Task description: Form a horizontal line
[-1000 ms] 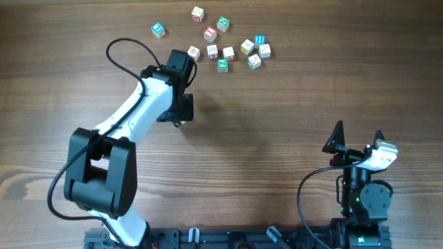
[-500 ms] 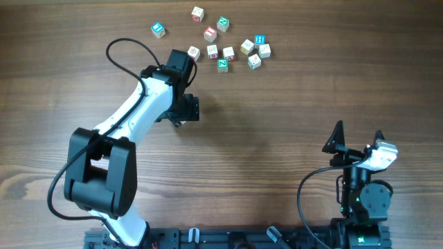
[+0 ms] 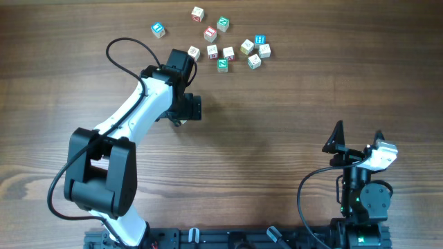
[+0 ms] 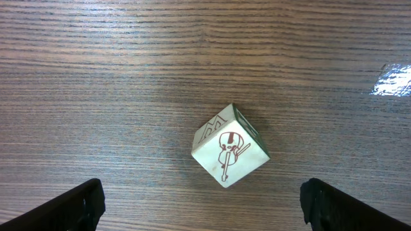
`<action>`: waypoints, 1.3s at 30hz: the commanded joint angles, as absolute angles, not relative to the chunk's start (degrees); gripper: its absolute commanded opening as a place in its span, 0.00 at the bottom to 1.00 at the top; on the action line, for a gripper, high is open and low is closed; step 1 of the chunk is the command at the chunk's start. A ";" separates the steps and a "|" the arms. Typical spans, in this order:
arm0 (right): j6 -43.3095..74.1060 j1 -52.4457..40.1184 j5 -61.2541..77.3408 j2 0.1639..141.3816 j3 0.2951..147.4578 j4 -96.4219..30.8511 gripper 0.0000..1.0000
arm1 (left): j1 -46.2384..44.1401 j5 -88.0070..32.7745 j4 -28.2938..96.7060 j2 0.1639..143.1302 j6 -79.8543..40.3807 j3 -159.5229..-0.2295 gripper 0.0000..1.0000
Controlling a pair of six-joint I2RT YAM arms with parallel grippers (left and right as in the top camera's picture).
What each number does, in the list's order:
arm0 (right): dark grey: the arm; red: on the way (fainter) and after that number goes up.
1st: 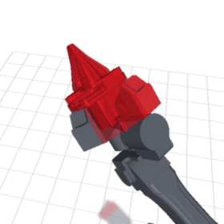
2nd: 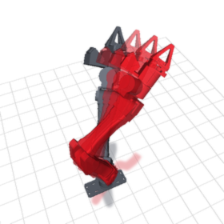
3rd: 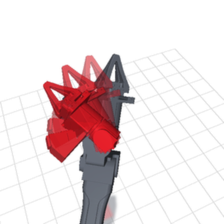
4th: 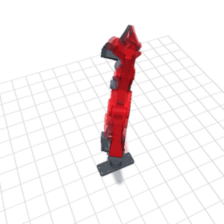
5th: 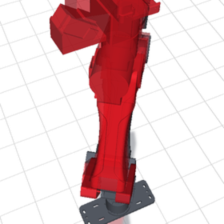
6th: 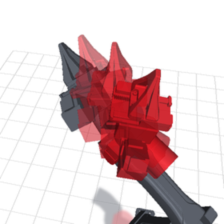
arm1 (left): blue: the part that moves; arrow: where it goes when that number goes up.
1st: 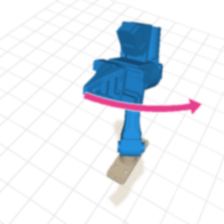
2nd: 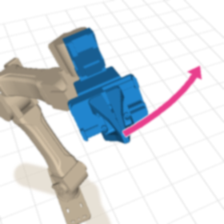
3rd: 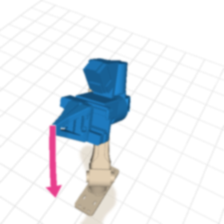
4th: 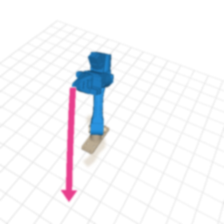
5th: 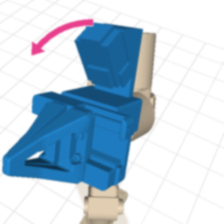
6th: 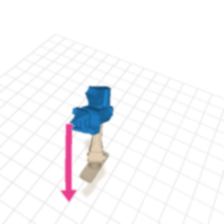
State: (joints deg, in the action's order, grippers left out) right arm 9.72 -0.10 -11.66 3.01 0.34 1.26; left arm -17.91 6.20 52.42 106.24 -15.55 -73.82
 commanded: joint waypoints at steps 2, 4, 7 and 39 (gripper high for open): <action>9.02 0.19 -12.03 2.83 0.32 1.43 1.00 | -17.85 6.74 52.18 105.78 -15.46 -73.34 1.00; 9.02 0.19 -12.03 2.83 0.32 1.43 1.00 | -17.85 6.74 51.99 105.78 -15.46 -73.34 1.00; 9.02 0.19 -12.03 2.83 0.32 1.41 1.00 | -17.85 6.74 51.88 105.78 -15.46 -73.34 1.00; 9.02 0.19 -12.03 2.85 0.32 1.41 1.00 | -17.80 4.10 46.02 105.58 -7.09 -70.76 0.80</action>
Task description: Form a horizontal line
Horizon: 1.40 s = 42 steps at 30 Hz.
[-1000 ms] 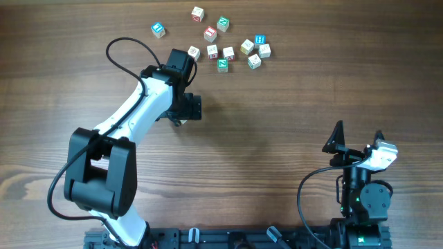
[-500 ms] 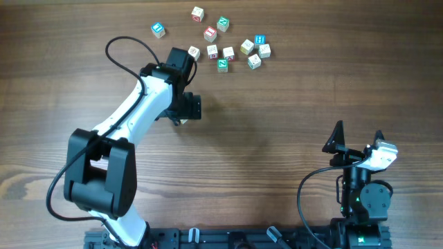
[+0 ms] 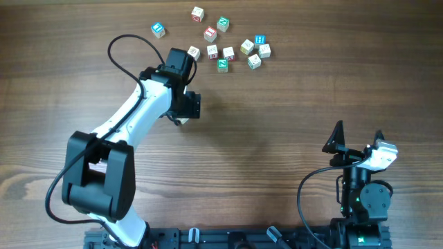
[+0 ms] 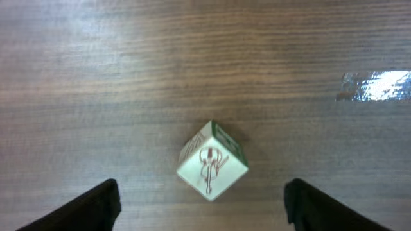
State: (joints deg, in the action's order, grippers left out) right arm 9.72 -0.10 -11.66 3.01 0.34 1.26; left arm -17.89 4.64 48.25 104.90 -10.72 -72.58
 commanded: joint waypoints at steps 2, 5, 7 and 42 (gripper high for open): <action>9.02 0.19 -12.03 2.85 0.32 1.41 0.99 | -17.85 4.14 42.89 105.80 -6.13 -68.58 0.77; 9.02 0.19 -12.03 2.85 0.32 1.41 1.00 | -17.85 4.12 39.20 105.80 -6.15 -66.11 0.70; 9.02 0.19 -12.03 2.85 0.32 1.41 1.00 | -17.85 4.12 37.21 105.80 -6.17 -64.62 0.69; 9.02 0.19 -12.03 2.85 0.32 1.43 1.00 | -17.85 1.34 36.97 105.80 -6.44 -63.75 0.54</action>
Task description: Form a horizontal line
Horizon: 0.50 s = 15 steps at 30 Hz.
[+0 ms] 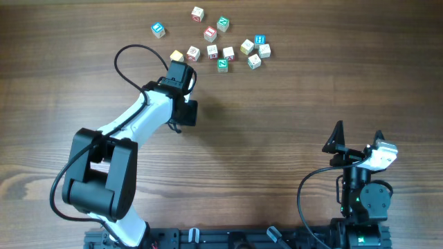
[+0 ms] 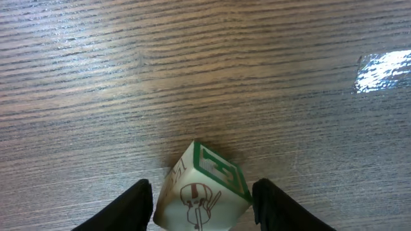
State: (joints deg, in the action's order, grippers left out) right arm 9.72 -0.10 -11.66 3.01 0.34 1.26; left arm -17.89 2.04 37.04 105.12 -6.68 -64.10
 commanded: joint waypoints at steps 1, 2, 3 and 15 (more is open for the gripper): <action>9.02 0.19 -12.03 2.85 0.32 1.41 1.00 | -17.85 1.34 36.82 105.80 -6.44 -63.75 0.52; 9.02 0.19 -12.03 2.85 0.32 1.41 1.00 | -17.85 1.34 36.82 105.80 -6.44 -63.75 0.46; 9.02 0.19 -12.03 2.85 0.32 1.41 1.00 | -17.85 1.34 36.84 105.80 -6.44 -63.75 0.40; 8.99 0.19 -12.03 2.85 0.32 1.41 1.00 | -17.85 3.53 37.08 105.80 -15.51 -63.75 0.38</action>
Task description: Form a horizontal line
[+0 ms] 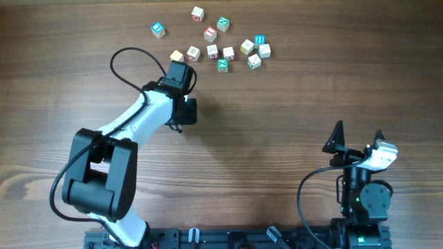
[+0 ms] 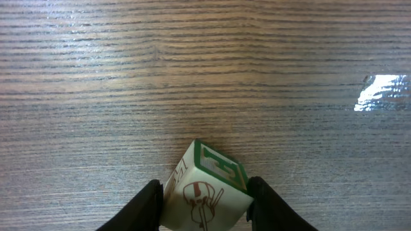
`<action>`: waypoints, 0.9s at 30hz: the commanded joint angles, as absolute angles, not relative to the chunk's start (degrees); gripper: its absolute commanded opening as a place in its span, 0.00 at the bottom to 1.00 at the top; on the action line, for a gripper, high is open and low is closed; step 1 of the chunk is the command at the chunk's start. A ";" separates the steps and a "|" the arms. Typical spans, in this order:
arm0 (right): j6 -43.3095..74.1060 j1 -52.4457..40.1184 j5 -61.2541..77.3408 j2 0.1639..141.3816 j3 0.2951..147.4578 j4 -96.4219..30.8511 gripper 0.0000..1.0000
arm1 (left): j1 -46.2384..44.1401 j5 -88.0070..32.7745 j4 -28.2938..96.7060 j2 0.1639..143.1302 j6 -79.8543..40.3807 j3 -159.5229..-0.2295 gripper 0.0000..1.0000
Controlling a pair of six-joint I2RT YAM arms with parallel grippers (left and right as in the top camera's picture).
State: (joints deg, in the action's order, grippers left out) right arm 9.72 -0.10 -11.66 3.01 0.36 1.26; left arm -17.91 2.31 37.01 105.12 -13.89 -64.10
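Note:
A cream cube point(image 2: 215, 172) with a red violin drawing and a green H face stands cornerwise on the wooden table point(image 2: 205, 64). My left gripper point(image 2: 204, 200) is shut on it, one black finger point(image 2: 146, 204) against each side. From overhead, the left gripper point(image 1: 185, 111) sits below the cluster and hides the cube. Several other letter cubes point(image 1: 228, 52) lie scattered at the table's far side. My right gripper point(image 1: 357, 142) stands upright at the near right, open and holding nothing.
A blue cube point(image 1: 158, 29) lies apart at the cluster's left and a yellow cube point(image 1: 176, 55) sits just above my left wrist. The left arm's black cable point(image 1: 124, 59) loops beside it. A glare patch point(image 2: 382, 92) shines on the wood.
The left fingers stood a little apart from the cube's sides; now they press against it. The arm's place in the overhead view is nearly the same.
At first my left gripper hung wide open over the violin cube lying alone below the cluster. Then the fingers were nearer, the cube lower in view. Later they stood close on either side of it, and now they are shut on it. The right arm has not moved.

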 commanded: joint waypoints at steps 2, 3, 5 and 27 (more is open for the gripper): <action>8.99 0.19 -12.03 2.85 0.32 1.43 1.00 | -17.85 3.53 37.06 105.80 -15.51 -63.75 0.39; 9.02 0.19 -12.03 2.85 0.32 1.43 1.00 | -17.85 3.53 37.06 105.80 -15.51 -63.75 0.41; 9.02 0.19 -12.03 2.85 0.32 1.43 1.00 | -17.85 3.53 37.06 105.80 -15.51 -63.75 0.42; 9.02 0.19 -12.03 2.85 0.32 1.43 1.00 | -17.85 5.04 36.71 105.80 -15.25 -63.75 0.37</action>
